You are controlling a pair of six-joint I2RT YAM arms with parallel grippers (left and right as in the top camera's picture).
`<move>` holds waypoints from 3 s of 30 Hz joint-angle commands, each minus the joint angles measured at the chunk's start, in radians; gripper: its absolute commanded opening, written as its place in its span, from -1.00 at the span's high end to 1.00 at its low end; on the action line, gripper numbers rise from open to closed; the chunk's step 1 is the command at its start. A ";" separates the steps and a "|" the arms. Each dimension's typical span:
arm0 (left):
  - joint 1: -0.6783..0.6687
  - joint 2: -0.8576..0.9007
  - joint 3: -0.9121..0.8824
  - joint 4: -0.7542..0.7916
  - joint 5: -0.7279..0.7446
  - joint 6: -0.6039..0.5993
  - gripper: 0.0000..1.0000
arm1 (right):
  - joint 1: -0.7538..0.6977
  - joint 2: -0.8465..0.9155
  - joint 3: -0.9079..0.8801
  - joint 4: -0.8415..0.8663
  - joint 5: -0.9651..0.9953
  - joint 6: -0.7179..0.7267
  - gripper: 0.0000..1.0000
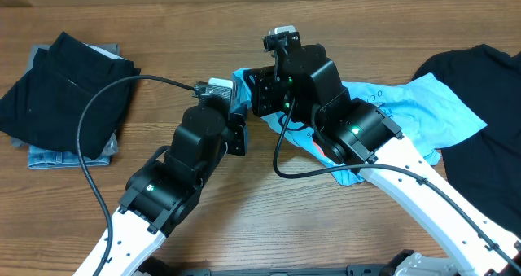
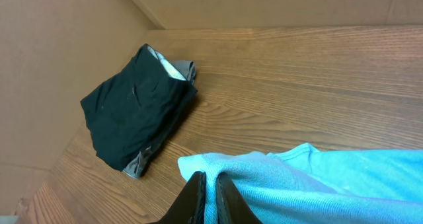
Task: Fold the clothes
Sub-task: 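Grasp the shirt corner with the left gripper beside the right gripper, then stretch the shirt by moving the right gripper rightward, left holding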
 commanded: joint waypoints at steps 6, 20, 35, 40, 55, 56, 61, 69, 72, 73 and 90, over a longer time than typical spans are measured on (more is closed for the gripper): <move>0.004 0.119 0.012 0.031 0.093 0.096 -0.05 | 0.005 -0.027 0.031 0.011 0.008 0.001 0.82; 0.004 0.109 0.012 0.113 0.098 0.195 0.18 | 0.005 -0.027 0.031 0.008 0.008 0.001 0.81; 0.004 0.110 0.012 0.166 0.019 0.145 0.25 | 0.005 -0.027 0.031 0.008 0.008 0.001 0.81; 0.005 0.134 0.012 0.163 0.019 0.139 0.34 | 0.005 -0.027 0.031 0.008 0.008 0.001 0.81; 0.005 0.065 0.012 0.155 -0.140 0.138 0.92 | 0.005 -0.027 0.031 0.010 0.009 0.001 0.81; 0.005 0.049 0.012 0.153 -0.142 0.138 0.92 | 0.005 -0.027 0.031 0.012 0.009 0.001 0.80; 0.005 -0.052 0.012 0.105 -0.214 0.142 0.92 | 0.005 -0.027 0.031 0.016 0.060 0.001 0.14; 0.005 -0.150 0.012 0.037 -0.322 0.183 0.92 | 0.005 -0.111 0.031 -0.050 0.216 -0.029 -0.15; 0.005 -0.156 0.012 0.037 -0.323 0.204 0.92 | 0.005 -0.166 0.031 -0.200 0.311 -0.028 -0.15; 0.005 -0.155 0.012 0.037 -0.323 0.206 0.92 | 0.005 -0.181 0.031 -0.257 0.336 -0.025 -0.15; 0.005 -0.154 0.012 0.040 -0.338 0.206 0.92 | -0.322 -0.210 -0.025 -0.904 0.168 0.323 -0.28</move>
